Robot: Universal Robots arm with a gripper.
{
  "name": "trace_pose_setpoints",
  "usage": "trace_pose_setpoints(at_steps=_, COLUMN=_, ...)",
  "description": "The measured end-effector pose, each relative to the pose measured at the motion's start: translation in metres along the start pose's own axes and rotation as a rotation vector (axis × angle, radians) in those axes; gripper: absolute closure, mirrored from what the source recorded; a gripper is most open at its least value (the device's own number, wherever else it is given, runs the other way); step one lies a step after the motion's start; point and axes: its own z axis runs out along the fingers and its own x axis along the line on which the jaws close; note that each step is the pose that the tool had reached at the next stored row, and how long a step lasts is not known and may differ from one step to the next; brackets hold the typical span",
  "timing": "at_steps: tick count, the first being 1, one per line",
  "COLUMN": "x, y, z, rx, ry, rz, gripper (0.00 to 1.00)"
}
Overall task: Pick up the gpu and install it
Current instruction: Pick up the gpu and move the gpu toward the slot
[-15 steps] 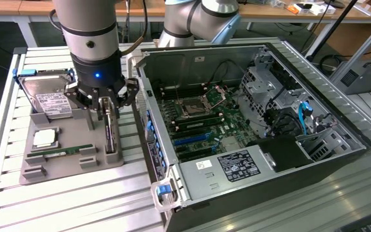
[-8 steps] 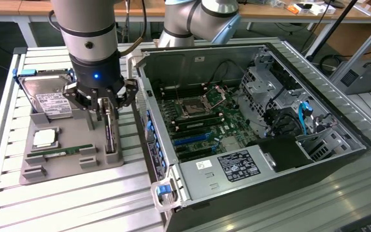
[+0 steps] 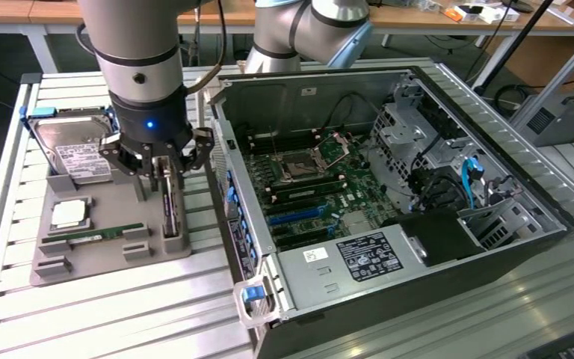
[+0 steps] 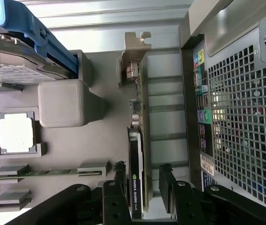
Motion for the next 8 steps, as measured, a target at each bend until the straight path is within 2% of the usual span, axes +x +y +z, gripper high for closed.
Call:
trace_pose_setpoints(at_steps=4, x=0.0001, y=-0.0003, z=0.0078, rx=0.0000, ry=0.0001, rz=0.000, gripper=0.58)
trace_pose_setpoints(at_steps=8, x=0.0002, y=-0.0004, z=0.0086, rx=-0.0001, ry=-0.0001, rz=0.000, gripper=0.58)
